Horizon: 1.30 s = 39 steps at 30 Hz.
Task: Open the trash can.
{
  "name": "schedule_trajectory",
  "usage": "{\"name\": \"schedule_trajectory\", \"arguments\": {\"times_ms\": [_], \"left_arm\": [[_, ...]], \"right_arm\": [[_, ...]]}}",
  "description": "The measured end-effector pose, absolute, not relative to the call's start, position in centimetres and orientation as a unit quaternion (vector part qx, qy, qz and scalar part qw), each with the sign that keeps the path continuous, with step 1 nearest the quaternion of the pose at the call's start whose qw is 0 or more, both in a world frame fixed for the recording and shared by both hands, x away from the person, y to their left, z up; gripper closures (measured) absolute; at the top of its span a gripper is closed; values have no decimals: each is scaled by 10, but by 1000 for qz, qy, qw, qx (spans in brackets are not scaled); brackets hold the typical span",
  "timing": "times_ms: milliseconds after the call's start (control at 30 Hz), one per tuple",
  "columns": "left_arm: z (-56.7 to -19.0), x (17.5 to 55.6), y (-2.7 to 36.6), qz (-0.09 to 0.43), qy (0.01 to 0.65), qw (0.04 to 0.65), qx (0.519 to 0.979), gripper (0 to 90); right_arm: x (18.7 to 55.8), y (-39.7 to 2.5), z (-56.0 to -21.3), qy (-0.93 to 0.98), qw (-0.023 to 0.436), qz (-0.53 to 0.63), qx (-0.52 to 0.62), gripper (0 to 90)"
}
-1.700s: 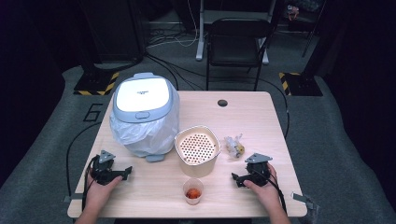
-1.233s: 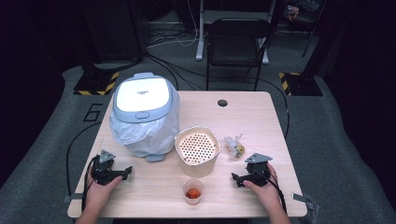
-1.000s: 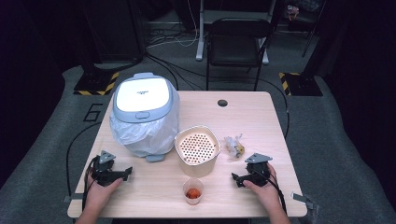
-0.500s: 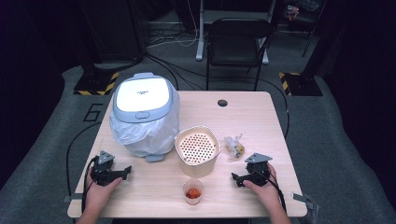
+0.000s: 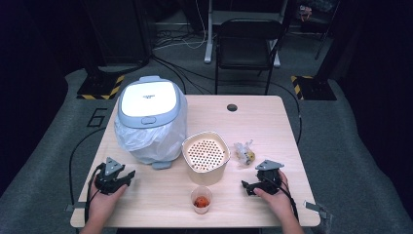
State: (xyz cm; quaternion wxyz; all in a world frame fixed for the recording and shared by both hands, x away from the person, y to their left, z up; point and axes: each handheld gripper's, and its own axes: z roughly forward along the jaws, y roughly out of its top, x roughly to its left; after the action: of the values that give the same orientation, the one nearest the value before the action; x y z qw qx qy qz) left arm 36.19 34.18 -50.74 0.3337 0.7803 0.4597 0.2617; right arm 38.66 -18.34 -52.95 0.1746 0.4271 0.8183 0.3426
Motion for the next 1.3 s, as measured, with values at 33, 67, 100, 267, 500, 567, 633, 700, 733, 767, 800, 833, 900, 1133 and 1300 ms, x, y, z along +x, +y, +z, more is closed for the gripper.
{"name": "schedule_trajectory", "arguments": {"times_ms": [33,67,100,267,500,567,633,700,733,767,800,833,900,1133,1300], "left_arm": [[-506,361,340,257,457,333,783,515],[-506,361,338,262,452,335,784,523],[-505,360,337,253,447,333,791,550],[-502,358,328,248,436,332,799,609],[-495,353,318,221,471,381,764,719],[-493,351,314,224,474,388,758,766],[-490,350,310,228,475,392,754,795],[-486,347,307,233,479,395,748,841],[-485,346,305,242,479,396,745,858],[-483,346,303,243,477,396,746,886],[-481,346,301,245,476,397,746,900],[-481,346,298,246,475,396,746,900],[-481,346,291,251,478,397,742,900],[-486,357,264,235,499,416,723,900],[-495,363,248,244,508,418,712,900]], "right_arm": [[387,-183,-530,818,175,343,427,0],[387,-183,-530,818,175,343,427,0],[387,-183,-530,818,175,343,427,0],[387,-183,-530,818,175,343,427,0],[387,-183,-530,818,175,343,427,0],[387,-183,-530,818,175,343,427,0],[387,-183,-530,818,175,343,427,0],[387,-183,-530,818,175,343,427,0],[387,-183,-530,818,175,343,427,0],[387,-183,-530,818,175,343,427,0],[387,-183,-530,818,175,343,427,0],[387,-183,-530,818,175,343,427,0],[387,-183,-530,818,175,343,427,0],[387,-183,-530,818,175,343,427,0],[387,-183,-530,818,175,343,427,0]]}}
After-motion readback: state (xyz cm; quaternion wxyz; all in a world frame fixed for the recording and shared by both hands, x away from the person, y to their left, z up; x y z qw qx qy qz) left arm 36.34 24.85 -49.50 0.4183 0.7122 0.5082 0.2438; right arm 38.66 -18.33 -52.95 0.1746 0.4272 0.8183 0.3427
